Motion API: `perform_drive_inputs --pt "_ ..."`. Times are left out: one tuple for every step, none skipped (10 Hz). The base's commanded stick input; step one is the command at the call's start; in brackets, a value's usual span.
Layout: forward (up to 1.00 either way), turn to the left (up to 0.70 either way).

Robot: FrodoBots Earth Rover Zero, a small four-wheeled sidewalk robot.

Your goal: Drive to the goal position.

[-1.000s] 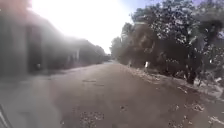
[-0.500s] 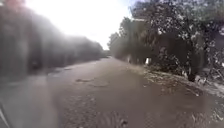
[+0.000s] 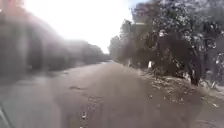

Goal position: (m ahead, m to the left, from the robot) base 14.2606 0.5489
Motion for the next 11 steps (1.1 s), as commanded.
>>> perform_drive_inputs --pt "1.00 0.00" --pt "1.00 0.00" --pt "1.00 0.00" --pt "1.00 0.00" --pt "1.00 0.00" --pt "1.00 0.00" --pt "1.00 0.00" --pt "1.00 0.00" --pt "1.00 0.00" --pt "1.00 0.00" --pt "1.00 0.00"
